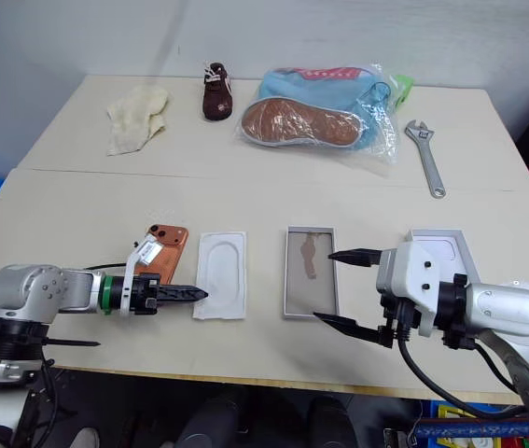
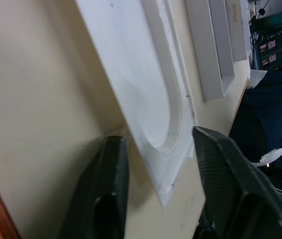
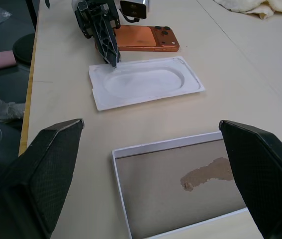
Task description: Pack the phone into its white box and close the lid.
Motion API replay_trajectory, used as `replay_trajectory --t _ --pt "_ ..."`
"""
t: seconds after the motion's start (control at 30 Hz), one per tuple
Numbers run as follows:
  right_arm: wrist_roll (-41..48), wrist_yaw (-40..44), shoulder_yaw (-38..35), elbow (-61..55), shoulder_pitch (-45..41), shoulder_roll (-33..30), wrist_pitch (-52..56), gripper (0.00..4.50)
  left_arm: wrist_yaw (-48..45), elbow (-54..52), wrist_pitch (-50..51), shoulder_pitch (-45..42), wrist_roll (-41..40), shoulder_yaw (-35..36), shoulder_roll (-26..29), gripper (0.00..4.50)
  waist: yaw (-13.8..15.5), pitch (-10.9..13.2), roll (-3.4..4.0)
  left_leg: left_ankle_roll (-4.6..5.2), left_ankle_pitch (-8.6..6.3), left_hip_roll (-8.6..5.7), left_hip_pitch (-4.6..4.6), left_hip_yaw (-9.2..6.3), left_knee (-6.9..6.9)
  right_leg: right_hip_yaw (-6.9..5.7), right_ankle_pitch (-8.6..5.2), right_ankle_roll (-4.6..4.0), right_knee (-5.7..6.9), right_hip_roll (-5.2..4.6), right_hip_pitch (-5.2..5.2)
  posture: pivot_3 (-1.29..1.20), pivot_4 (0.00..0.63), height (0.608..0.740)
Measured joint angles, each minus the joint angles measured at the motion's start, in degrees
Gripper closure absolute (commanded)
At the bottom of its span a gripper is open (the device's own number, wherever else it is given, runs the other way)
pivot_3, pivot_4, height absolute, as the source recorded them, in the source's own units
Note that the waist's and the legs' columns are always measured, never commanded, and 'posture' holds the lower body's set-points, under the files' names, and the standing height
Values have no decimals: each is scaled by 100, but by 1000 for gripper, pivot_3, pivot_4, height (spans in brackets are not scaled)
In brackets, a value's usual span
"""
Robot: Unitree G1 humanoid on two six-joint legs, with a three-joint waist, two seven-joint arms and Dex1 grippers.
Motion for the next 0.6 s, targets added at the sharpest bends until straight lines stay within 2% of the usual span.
replay_trajectory --t 0.03,0.07,0.13,0.17,0.37,0.6 --pt "0 -2 -1 -2 0 0 0 0 -3 -37 6 -24 1 -14 -2 3779 2 -1 2 0 0 0 1 0 0 0 0 0 0 0 1 0 150 740" --pt "-2 -1 -7 -2 19 -1 -1 0 6 -38 5 -23 19 -13 -12 3859 -4 -1 2 -1 0 2 1 1 0 0 0 0 2 1 0 0 150 740" --pt "-59 16 -35 -4 155 -1 -7 0 20 -123 11 -13 21 34 -120 4360 3 -5 8 -2 0 2 4 1 0 0 0 0 2 1 4 0 150 740" --pt "-74 23 -35 -4 187 -1 -9 0 25 -135 20 -13 19 77 -182 4459 5 -13 19 -2 -1 1 5 3 1 1 0 0 2 0 5 0 150 740" --pt "-300 102 -35 0 253 -3 -102 0 229 -138 268 2 -8 432 -425 4459 -6 -23 37 -1 0 2 8 8 1 2 0 1 7 6 3 0 150 740" --pt "-384 144 -20 9 223 -4 -150 0 343 -323 513 81 -106 596 -441 4459 -15 -23 36 -1 0 3 7 8 1 5 0 1 6 7 1 0 150 740"
